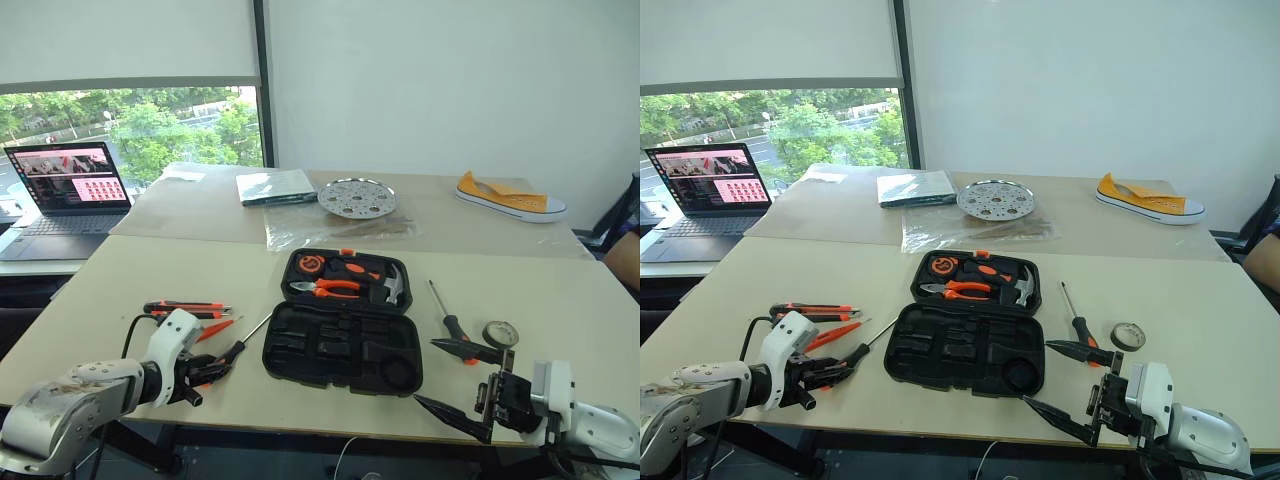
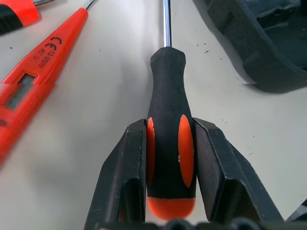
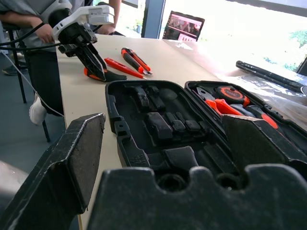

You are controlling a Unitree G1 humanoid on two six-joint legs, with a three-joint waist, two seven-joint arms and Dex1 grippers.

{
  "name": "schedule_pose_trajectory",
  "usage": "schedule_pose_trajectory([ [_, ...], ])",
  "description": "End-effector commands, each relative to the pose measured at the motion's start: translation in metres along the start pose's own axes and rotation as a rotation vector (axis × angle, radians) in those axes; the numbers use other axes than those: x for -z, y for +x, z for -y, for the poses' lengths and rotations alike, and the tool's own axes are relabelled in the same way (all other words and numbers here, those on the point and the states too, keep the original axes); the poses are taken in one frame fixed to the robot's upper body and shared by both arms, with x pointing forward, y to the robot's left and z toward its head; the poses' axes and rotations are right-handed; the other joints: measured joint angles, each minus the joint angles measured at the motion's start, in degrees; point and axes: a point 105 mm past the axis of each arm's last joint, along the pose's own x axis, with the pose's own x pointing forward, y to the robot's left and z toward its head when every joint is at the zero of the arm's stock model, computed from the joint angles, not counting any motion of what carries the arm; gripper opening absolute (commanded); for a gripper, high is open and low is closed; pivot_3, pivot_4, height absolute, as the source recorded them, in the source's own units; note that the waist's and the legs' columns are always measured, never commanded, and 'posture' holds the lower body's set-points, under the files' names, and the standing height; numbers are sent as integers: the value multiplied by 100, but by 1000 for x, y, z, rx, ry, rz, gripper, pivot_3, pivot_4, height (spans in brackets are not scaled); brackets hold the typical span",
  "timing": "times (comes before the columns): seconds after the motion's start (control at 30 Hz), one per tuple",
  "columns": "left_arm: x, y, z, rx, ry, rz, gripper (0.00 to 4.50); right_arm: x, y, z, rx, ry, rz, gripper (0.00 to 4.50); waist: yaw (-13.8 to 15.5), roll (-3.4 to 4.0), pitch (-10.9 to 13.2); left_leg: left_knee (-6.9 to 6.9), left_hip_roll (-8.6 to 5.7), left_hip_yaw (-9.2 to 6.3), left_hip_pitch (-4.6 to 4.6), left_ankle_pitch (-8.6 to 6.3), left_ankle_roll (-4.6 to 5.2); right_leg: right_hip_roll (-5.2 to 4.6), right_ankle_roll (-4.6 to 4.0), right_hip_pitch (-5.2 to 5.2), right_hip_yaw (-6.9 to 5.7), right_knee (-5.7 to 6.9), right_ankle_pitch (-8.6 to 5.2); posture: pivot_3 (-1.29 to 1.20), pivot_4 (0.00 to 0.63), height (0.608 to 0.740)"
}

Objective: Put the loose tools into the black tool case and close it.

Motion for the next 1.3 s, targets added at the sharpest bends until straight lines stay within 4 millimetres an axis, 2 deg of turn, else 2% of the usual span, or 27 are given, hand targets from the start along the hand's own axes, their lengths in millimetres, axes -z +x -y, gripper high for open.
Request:
schedule_pose_trajectory([
  [0.03, -52, -23, -13, 9, 166, 214, 925, -8, -3, 0, 18, -33, 11, 4500, 5, 0, 0, 1, 0, -1, -3, 0, 0, 0, 0, -1, -1, -1, 0, 0, 150, 740],
  [0.17, -90, -27, 2, 179, 387, 347, 925, -11, -11, 0, 50, -26, -3, 4500, 52, 0, 0, 2, -3, 1, -7, -2, 4, -3, 0, -1, -5, -5, 0, 0, 150, 740],
  [0.23, -106, -16, 18, 320, 554, 333, 925, -18, -16, 1, 79, -12, -3, 4500, 112, 0, 0, 6, -5, 2, -13, -3, 6, -3, 1, -1, -7, -6, 0, 0, 150, 740],
  [0.33, -116, 19, 33, 447, 787, 240, 925, -24, -20, 8, 144, 17, -4, 4500, 164, 0, -1, 18, -16, 4, -22, -3, 7, 0, 4, 3, -13, -9, 3, 0, 150, 740],
  [0.47, -120, 61, 47, 525, 963, 124, 925, -27, -22, 14, 221, 57, -1, 4500, 149, -1, -2, 26, -25, 0, -28, -6, 14, 6, 10, 38, -7, -19, 4, 0, 150, 740],
  [0.7, -110, 99, 46, 508, 1034, -29, 925, -29, -28, 18, 315, 62, -6, 4500, -15, -4, 0, 26, -15, -7, -30, -19, 37, 12, 33, 46, 1, -30, -9, 0, 150, 740],
  [0.9, -106, 118, 49, 486, 1009, -41, 925, -25, -31, 11, 351, 70, -3, 4500, 14, -3, 1, 58, -15, -15, -32, -34, 64, 1, 44, 32, -12, -26, -10, 0, 150, 740],
  [1.07, -104, 126, 50, 465, 1024, -55, 925, -22, -29, 6, 345, 80, 0, 4500, 9, -3, 0, 94, -16, -13, -40, -72, 128, -5, 59, 35, -5, -23, -6, 0, 150, 740],
  [1.3, -100, 131, 47, 432, 1066, -65, 925, -20, -24, 0, 323, 117, 12, 4500, 6, -3, 1, 101, -16, -13, -40, -75, 135, -6, 63, 37, -3, -22, -3, 0, 150, 740],
])
